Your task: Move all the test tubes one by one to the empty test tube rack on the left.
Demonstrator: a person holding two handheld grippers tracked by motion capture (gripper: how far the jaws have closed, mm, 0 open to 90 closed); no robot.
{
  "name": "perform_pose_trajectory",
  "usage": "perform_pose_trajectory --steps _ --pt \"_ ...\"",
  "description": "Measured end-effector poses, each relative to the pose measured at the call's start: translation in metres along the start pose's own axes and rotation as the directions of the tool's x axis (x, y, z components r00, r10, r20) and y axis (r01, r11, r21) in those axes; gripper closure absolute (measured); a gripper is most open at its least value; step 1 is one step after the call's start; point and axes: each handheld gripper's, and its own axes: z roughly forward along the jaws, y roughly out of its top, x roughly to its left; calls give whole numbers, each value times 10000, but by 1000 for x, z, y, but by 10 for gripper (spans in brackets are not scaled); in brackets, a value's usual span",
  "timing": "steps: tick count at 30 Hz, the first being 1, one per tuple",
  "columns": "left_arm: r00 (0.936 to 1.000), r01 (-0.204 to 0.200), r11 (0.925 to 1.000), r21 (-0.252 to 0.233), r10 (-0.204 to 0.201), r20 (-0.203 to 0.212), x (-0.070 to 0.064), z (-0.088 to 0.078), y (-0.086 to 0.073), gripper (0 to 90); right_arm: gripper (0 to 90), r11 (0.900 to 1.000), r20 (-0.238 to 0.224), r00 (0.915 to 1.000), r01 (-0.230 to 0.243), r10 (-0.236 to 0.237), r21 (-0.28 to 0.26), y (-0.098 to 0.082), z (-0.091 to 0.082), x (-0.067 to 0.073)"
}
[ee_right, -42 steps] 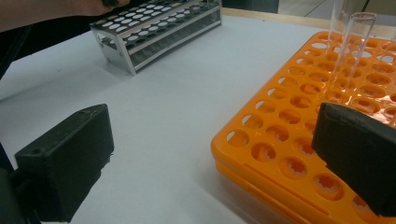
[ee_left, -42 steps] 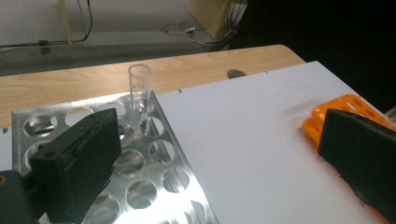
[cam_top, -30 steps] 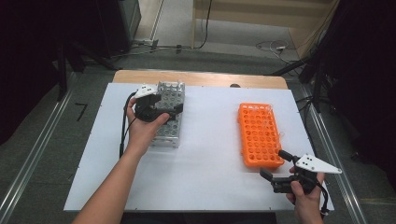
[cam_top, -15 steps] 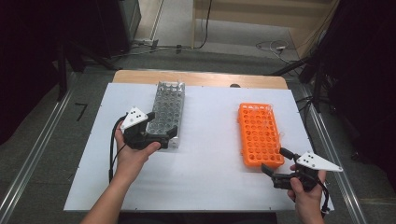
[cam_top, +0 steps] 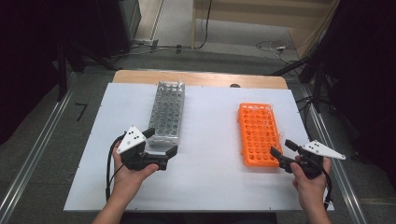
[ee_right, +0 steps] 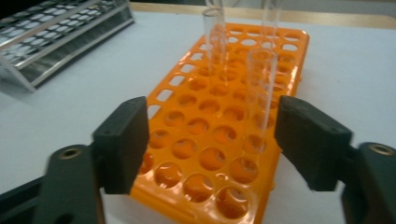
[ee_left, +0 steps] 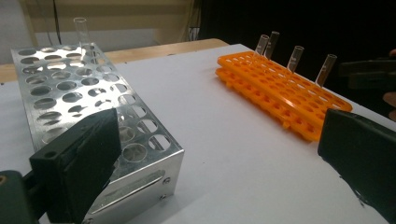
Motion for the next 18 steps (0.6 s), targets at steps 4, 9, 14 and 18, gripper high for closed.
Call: perform_pose_trajectory --steps 4,9,14,18 --pt "10000 19 10000 31 -19 73 -1 0 -2 0 438 9992 240 9993 -300 293 273 0 13 -10" --pt "9999 40 9998 186 -43 144 -2 4 -7 0 533 9971 562 9976 -434 400 617 -3 25 -18" --pt "9998 90 9997 239 -94 178 -3 6 -9 0 601 9965 592 9977 -363 319 751 -5 29 -19" --pt "9998 96 9996 268 -100 175 -3 6 -10 0 649 9974 637 9978 -208 164 684 -6 29 -19"
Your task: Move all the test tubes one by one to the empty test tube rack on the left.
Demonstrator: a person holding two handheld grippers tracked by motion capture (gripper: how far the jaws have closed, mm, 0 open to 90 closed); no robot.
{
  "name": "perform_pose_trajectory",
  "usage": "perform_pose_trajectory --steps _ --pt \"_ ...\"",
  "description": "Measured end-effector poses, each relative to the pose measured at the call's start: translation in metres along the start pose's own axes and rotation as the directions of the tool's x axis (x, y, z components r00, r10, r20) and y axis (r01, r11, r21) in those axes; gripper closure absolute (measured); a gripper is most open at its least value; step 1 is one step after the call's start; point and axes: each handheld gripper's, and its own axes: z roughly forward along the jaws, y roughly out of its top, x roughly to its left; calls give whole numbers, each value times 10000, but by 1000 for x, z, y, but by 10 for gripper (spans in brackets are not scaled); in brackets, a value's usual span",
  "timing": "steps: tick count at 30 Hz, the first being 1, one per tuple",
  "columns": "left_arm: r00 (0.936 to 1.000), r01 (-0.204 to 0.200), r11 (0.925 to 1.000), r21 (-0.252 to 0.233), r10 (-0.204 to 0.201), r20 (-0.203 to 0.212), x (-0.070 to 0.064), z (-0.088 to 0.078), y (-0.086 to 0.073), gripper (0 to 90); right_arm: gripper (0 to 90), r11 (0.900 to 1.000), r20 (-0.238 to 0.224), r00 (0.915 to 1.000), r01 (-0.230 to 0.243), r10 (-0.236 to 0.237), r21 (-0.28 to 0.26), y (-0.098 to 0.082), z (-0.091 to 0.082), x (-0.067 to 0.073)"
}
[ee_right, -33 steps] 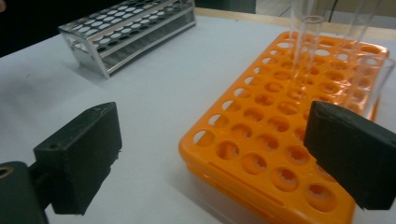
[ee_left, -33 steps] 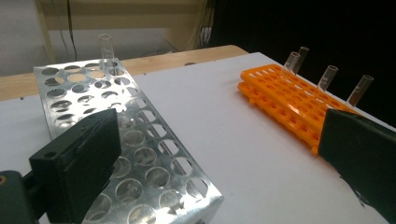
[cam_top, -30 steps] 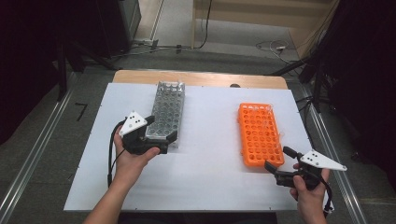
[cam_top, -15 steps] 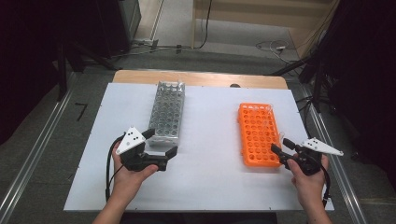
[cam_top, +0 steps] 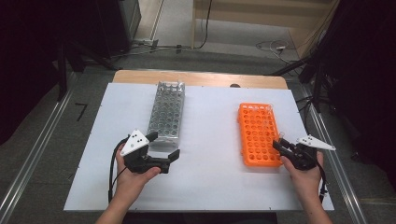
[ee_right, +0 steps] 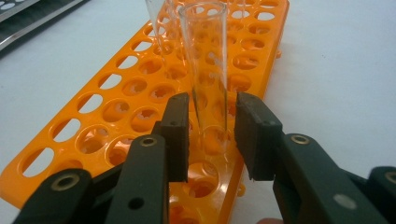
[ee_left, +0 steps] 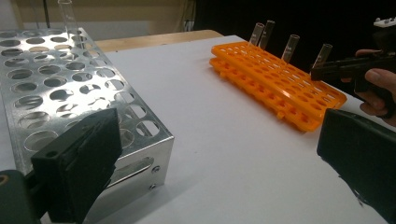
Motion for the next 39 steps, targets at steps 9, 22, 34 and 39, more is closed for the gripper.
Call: perform_pose_trajectory --steps 9,22,34,39 --pt "10000 -18 10000 -23 18 53 -2 1 1 2 736 9992 368 9985 398 -395 -69 0 2 3" --pt "9999 -30 9999 136 28 139 -6 11 -1 2 739 9977 347 9992 229 -208 -631 13 -10 6" --pt "9998 -41 10000 86 39 172 -5 9 1 2 739 9939 -507 9953 783 -823 -772 35 -28 41" --pt "9995 -95 9999 60 94 300 -7 10 4 2 739 9907 -988 9884 1068 -1150 -841 41 -26 58"
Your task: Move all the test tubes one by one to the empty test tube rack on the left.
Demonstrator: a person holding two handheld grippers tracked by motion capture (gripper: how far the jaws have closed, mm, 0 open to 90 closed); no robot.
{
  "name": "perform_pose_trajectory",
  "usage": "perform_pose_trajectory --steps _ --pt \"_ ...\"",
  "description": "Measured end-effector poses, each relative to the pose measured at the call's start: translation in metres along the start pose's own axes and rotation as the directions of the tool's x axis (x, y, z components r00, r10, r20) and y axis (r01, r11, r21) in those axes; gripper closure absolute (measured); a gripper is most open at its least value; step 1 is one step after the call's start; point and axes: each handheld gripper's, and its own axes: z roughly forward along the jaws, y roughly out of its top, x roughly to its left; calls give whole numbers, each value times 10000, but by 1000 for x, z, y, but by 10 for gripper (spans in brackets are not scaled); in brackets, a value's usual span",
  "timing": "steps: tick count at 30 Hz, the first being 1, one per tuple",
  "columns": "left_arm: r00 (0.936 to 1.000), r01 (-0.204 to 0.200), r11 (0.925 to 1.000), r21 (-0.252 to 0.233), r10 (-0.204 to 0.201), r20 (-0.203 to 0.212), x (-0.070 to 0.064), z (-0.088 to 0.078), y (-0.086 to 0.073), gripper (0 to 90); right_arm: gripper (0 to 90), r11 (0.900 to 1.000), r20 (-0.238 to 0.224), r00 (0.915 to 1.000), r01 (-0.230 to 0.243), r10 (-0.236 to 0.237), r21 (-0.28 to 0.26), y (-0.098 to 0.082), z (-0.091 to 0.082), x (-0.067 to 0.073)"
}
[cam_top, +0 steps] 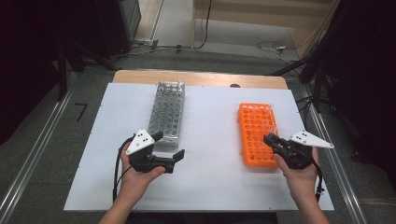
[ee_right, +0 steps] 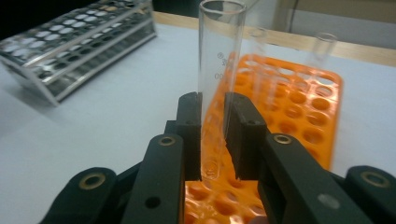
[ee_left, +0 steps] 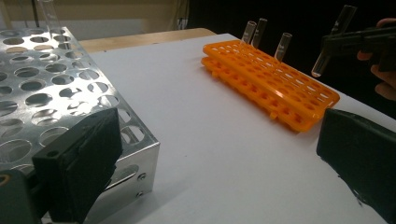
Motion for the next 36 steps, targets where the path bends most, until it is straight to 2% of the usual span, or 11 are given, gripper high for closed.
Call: perform_pose_trajectory --steps 4,5,6,10,14,20,28,33,36 --pt "9999 -98 9999 -32 98 120 -6 0 3 2 739 9997 -542 9982 249 -249 -9 6 7 17" --pt "9998 -139 9999 -45 139 146 -7 0 3 2 739 9993 -781 9963 365 -364 3 7 10 26" --pt "9997 -159 9999 -41 160 192 -9 1 3 2 739 9993 -781 9963 365 -364 3 7 10 26" --pt "9991 -234 9997 -21 234 360 -15 2 6 2 739 9976 -1289 9893 689 -686 -20 10 14 45" --pt "9982 -285 9996 -29 287 524 -22 3 9 2 739 9960 -1847 9788 875 -888 -152 12 17 63" --pt "9951 -425 9991 -94 431 889 -35 4 13 32 739 9920 -2645 9564 1258 -1236 -85 8 22 90" --pt "9881 -411 9991 -34 412 1479 -47 9 16 87 739 9840 -3153 9343 1780 -1661 92 1 29 113" --pt "9835 -553 9983 192 512 1733 -55 16 14 163 740 9794 -3357 9240 2010 -1833 183 -2 32 123" --pt "9813 -633 9976 274 572 1840 -60 19 14 243 740 9775 -3473 9182 2102 -1907 189 -2 33 128"
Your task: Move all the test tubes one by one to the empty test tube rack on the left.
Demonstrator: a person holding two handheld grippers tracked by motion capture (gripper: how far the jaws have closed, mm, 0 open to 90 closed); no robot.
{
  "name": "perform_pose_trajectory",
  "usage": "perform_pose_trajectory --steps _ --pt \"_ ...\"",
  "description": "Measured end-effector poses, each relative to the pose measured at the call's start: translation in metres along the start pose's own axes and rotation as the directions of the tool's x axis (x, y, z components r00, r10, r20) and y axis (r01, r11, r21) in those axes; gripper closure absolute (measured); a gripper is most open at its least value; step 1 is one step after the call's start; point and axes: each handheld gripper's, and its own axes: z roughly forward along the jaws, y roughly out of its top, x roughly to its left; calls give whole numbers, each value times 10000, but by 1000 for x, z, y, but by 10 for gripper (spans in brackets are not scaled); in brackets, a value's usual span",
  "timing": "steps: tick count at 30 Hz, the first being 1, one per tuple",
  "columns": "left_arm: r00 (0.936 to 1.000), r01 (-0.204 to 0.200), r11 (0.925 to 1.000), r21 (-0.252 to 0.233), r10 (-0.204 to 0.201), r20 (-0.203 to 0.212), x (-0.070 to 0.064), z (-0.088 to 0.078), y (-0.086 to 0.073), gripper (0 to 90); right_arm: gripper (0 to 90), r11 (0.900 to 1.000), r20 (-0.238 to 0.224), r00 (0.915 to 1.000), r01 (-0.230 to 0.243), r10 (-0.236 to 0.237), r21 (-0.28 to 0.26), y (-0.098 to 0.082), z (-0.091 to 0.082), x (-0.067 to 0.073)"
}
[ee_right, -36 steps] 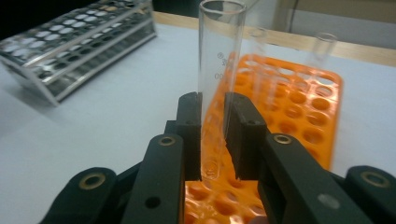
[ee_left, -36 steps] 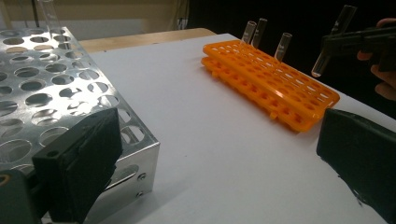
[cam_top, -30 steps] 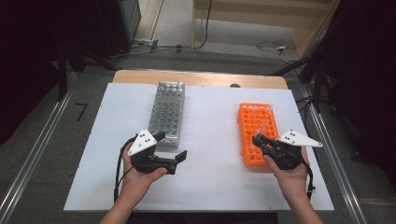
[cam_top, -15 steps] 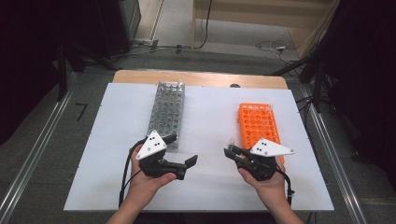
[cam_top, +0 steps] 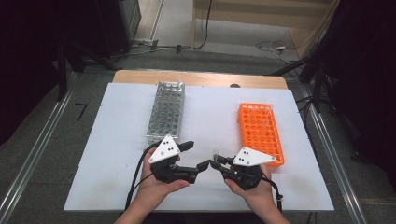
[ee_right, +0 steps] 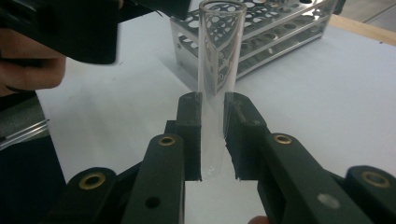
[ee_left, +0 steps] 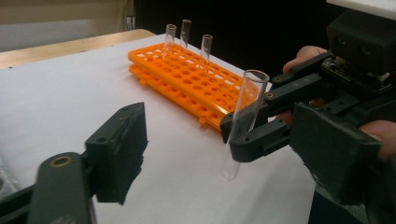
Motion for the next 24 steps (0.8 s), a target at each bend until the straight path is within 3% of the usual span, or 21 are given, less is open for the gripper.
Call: perform_pose_trajectory --steps 16,24 --pt "9985 -263 9993 275 250 488 -11 11 -3 637 739 9990 -573 9974 445 -438 106 1 7 18" --pt "9981 -368 9987 343 350 508 -12 11 -4 721 739 9990 -587 9974 424 -414 163 0 8 18"
